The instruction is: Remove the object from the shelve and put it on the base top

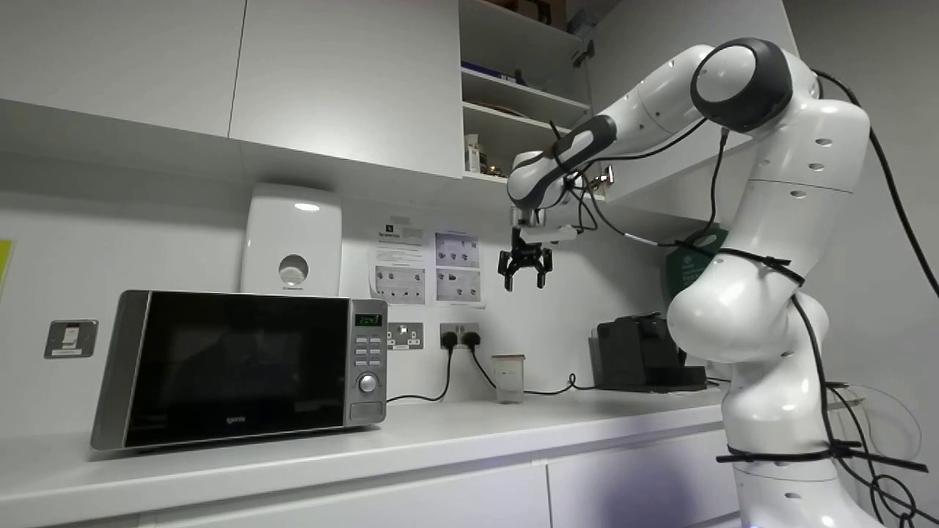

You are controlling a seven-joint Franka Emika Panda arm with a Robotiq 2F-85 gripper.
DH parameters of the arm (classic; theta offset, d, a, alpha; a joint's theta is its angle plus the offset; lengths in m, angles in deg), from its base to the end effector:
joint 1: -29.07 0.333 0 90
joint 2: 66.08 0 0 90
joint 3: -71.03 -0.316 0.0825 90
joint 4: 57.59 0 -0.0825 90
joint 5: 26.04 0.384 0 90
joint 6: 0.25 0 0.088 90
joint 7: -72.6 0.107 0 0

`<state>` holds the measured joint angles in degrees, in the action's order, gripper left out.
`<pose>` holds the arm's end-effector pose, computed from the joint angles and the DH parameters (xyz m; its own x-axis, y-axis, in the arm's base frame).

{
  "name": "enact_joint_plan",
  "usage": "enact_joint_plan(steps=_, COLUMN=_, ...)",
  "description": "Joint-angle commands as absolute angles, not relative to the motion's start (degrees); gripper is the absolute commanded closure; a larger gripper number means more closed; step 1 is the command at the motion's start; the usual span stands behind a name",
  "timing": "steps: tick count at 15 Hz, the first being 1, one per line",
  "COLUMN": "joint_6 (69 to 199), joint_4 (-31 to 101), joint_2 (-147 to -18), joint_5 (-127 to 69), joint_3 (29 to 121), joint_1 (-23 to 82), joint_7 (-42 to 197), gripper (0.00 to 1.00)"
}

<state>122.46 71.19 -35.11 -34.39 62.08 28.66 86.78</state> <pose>0.4207 0.0702 0.6137 0.8953 -0.0178 0.4451 -0.0778 -0.9901 0.1170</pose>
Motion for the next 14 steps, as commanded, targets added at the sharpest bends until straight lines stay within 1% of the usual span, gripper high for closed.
enact_joint_plan(steps=1, joint_6=124.0, joint_4=66.0, joint_2=-36.8, joint_5=-37.8, joint_3=61.5, joint_1=26.3, joint_7=89.6, gripper=0.00)
enact_joint_plan(steps=14, joint_6=123.5, joint_4=49.3, joint_2=-40.5, joint_5=-41.3, joint_3=62.5, joint_1=20.7, joint_7=94.7, gripper=0.00)
